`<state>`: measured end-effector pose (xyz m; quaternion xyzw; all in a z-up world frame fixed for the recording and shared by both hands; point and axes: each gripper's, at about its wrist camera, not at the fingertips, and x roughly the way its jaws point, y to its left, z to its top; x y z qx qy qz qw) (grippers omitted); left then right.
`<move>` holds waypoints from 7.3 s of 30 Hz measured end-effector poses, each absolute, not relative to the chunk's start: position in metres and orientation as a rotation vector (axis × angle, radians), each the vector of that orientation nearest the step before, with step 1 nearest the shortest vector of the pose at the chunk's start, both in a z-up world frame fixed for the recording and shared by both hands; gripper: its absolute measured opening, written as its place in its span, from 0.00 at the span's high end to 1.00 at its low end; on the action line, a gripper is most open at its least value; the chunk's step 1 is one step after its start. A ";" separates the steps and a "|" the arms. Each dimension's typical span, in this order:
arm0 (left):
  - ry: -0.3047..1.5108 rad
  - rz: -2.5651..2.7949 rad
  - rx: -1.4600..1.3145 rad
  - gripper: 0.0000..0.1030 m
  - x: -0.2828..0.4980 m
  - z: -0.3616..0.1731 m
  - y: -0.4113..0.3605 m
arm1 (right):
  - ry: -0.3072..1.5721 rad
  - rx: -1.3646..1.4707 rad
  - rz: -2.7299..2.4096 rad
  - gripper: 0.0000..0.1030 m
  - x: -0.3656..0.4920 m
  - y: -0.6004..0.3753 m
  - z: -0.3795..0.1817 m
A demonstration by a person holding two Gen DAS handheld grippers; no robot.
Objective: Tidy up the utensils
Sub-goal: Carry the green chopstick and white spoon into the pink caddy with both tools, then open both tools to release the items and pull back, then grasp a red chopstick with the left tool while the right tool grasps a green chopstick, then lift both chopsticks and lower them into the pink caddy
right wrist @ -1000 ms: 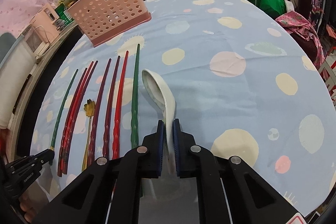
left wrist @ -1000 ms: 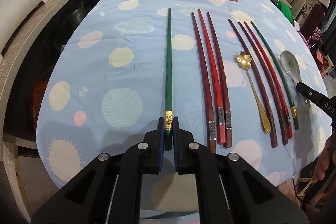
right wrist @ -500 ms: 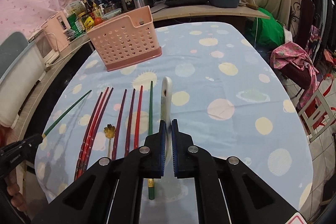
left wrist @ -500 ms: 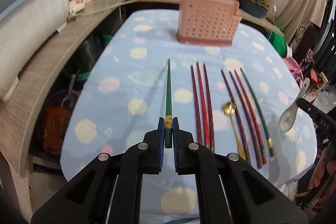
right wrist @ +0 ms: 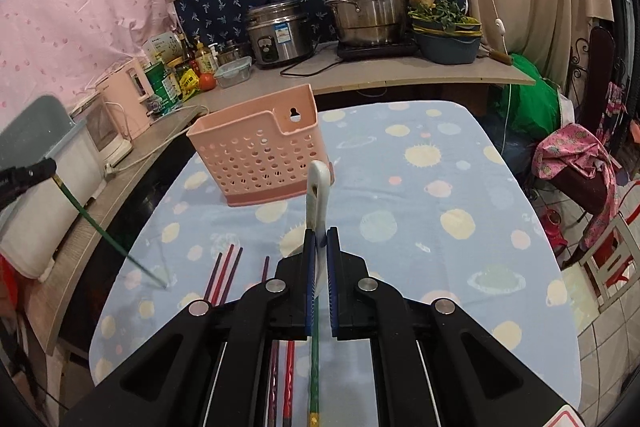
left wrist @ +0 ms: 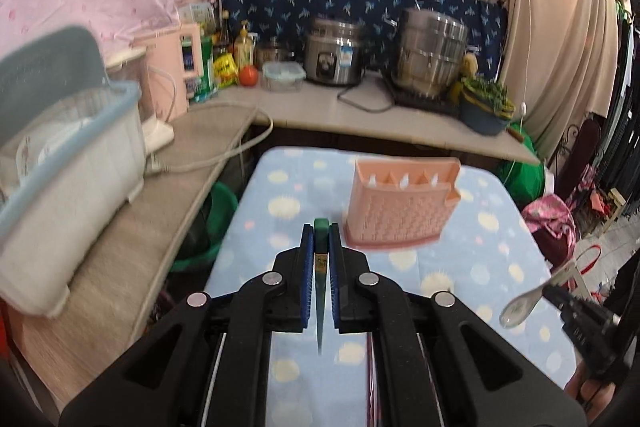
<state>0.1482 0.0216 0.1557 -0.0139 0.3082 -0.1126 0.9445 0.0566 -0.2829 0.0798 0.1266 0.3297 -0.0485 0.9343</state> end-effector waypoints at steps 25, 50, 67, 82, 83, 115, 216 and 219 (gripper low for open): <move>0.464 -0.268 -0.037 0.93 0.291 0.244 -0.073 | 0.628 0.276 -0.078 0.95 0.257 -0.305 0.099; 0.527 -0.216 -0.030 0.50 0.277 0.177 -0.047 | 0.658 0.292 -0.091 0.72 0.237 -0.301 0.069; 0.685 -0.204 0.018 0.46 0.162 0.091 -0.006 | 0.694 0.231 -0.116 0.60 0.081 -0.269 0.050; 0.882 -0.227 0.043 0.41 0.081 -0.016 0.003 | 0.828 0.225 -0.171 0.60 -0.024 -0.252 -0.017; 0.889 -0.227 0.043 0.41 0.077 -0.020 0.004 | 0.833 0.229 -0.167 0.60 -0.027 -0.251 -0.020; 0.968 -0.263 0.082 0.38 0.031 -0.057 0.002 | 0.891 0.154 -0.126 0.93 -0.038 -0.223 -0.061; 0.292 -0.279 -0.093 0.93 0.196 0.272 -0.042 | 0.255 0.354 -0.066 0.93 0.131 -0.307 0.224; 0.288 -0.273 -0.102 0.93 0.215 0.273 -0.046 | 0.219 0.373 -0.067 0.93 0.150 -0.306 0.235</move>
